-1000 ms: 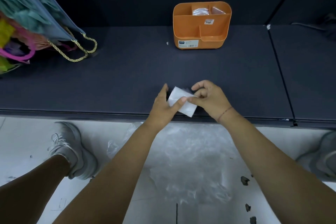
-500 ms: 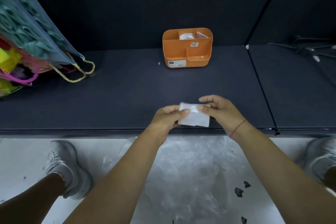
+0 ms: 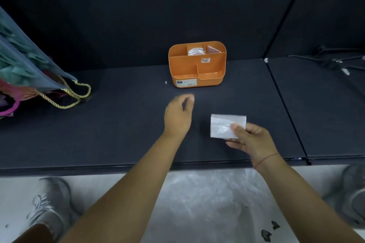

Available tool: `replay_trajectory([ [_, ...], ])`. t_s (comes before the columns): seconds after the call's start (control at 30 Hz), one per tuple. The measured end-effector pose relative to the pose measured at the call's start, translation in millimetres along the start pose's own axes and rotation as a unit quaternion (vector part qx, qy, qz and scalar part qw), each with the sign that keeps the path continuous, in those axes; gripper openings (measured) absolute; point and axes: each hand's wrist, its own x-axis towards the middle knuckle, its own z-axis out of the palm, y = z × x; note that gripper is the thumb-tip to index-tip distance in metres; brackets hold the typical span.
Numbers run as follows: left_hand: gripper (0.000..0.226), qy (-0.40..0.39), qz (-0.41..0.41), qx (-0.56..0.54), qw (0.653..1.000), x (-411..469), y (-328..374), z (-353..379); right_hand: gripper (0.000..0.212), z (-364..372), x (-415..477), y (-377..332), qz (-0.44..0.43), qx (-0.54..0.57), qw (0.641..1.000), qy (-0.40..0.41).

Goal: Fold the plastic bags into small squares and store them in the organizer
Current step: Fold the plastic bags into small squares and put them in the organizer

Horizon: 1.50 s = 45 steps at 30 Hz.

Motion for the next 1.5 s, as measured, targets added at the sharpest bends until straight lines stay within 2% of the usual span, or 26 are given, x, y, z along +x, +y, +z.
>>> replay_trajectory([
  [0.1, 0.042, -0.003, 0.145, 0.185, 0.972, 44.9, -9.4, 15.8, 0.011, -4.6, 7.7, 9.0, -0.003, -0.012, 1.000, 0.003],
  [0.2, 0.051, -0.053, 0.190, 0.297, 0.934, 74.8, -20.9, 31.7, 0.012, -7.1, 15.5, 18.5, -0.010, -0.027, 1.000, 0.007],
  [0.27, 0.049, -0.049, 0.208, 0.304, 0.928, 83.1, -28.5, 36.6, 0.012, -8.1, 20.6, 22.4, -0.010, -0.033, 0.999, 0.009],
  [0.37, 0.043, -0.016, 0.224, 0.260, 0.939, 78.3, -34.4, 35.1, 0.014, -6.7, 26.3, 24.0, -0.013, -0.045, 0.999, 0.004],
  [0.47, 0.049, -0.027, 0.229, 0.255, 0.939, 57.7, -40.4, 27.6, 0.016, -2.0, 27.2, 19.6, -0.027, -0.039, 0.999, -0.001],
  [0.57, 0.055, -0.044, 0.230, 0.264, 0.936, 25.7, -45.2, 14.4, 0.016, 2.8, 21.7, 9.4, -0.049, -0.039, 0.998, -0.010],
  [0.87, 0.054, -0.043, 0.220, 0.295, 0.929, -93.9, -57.9, -7.7, 0.018, 12.1, -1.9, -35.5, -0.138, -0.107, 0.984, -0.043],
  [0.97, 0.059, -0.025, 0.220, 0.279, 0.934, -112.4, -57.2, -10.8, 0.018, 16.7, 3.6, -53.8, -0.205, -0.192, 0.960, -0.019],
  [1.1, 0.063, 0.036, 0.213, 0.282, 0.935, -106.6, -43.5, -15.6, 0.015, 27.8, 14.5, -70.0, -0.303, -0.365, 0.880, 0.028],
  [1.23, 0.071, 0.041, 0.192, 0.340, 0.920, -77.2, -33.7, -22.0, 0.018, 37.8, 21.6, -64.4, -0.312, -0.492, 0.813, -0.005],
  [1.27, 0.073, 0.032, 0.186, 0.357, 0.915, -71.1, -34.9, -22.2, 0.022, 38.0, 21.4, -63.0, -0.308, -0.508, 0.804, -0.027],
  [1.37, 0.082, 0.000, 0.169, 0.388, 0.906, -60.5, -44.5, -20.1, 0.029, 34.9, 19.7, -64.8, -0.284, -0.501, 0.811, -0.101],
  [1.5, 0.082, 0.001, 0.178, 0.406, 0.897, -58.4, -51.6, -17.2, 0.017, 33.0, 32.0, -76.2, -0.257, -0.556, 0.785, -0.096],
])
